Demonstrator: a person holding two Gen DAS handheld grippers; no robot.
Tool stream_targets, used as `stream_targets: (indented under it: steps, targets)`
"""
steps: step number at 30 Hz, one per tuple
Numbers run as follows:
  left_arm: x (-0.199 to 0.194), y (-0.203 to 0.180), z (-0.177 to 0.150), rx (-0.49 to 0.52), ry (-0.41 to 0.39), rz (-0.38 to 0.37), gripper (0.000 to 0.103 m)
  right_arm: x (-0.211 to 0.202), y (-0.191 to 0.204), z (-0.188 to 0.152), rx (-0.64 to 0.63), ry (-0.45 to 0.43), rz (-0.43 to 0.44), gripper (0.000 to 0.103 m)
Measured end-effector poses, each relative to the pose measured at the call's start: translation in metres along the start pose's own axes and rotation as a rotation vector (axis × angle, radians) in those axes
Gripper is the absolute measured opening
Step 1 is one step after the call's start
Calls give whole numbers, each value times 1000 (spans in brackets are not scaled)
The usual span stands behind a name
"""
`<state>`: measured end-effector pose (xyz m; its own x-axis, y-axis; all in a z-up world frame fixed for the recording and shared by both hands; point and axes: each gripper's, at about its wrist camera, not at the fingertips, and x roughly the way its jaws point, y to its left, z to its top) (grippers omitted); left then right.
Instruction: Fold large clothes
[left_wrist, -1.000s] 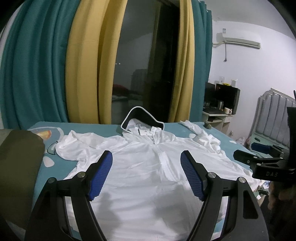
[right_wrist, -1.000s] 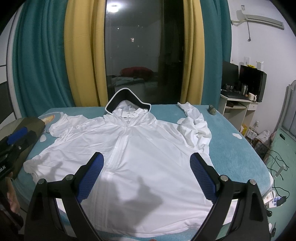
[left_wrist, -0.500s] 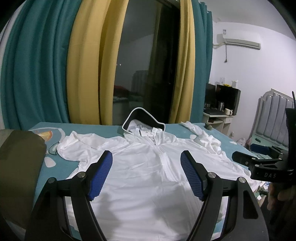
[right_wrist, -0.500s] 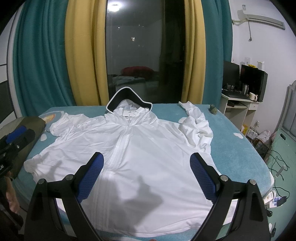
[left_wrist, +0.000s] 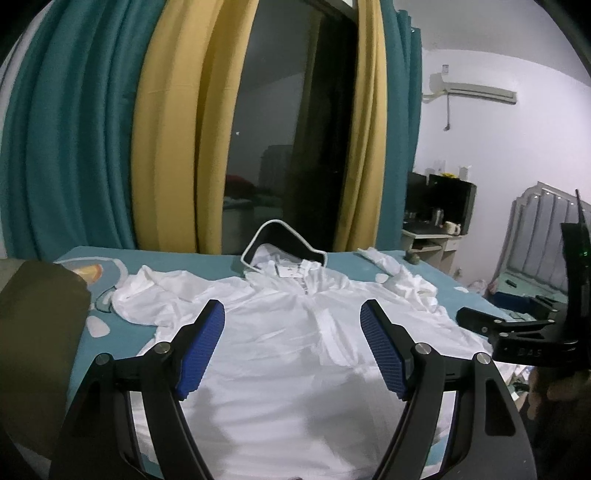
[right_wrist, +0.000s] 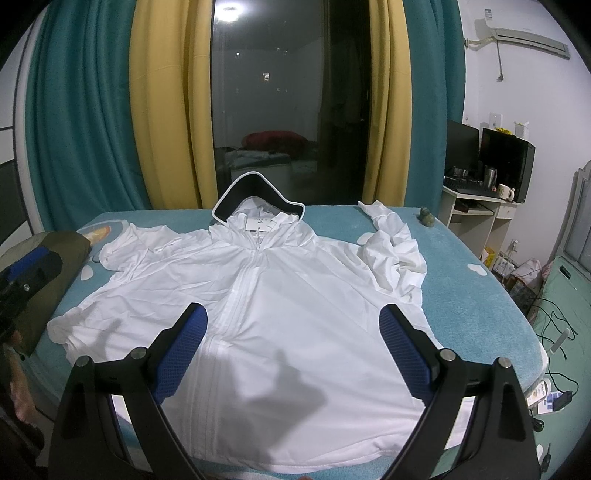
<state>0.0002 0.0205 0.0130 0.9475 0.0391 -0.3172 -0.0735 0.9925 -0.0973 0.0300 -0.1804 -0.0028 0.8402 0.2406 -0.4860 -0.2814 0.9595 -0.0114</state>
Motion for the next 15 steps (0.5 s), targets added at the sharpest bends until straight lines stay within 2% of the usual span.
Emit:
stream_targets:
  steps: [10, 15]
  targets:
    - [2, 1, -4, -5, 8, -30, 79, 1, 3, -2, -4, 3, 2, 94]
    - [6, 8, -8, -22, 20, -23, 79, 9, 8, -2, -13, 12, 12, 94]
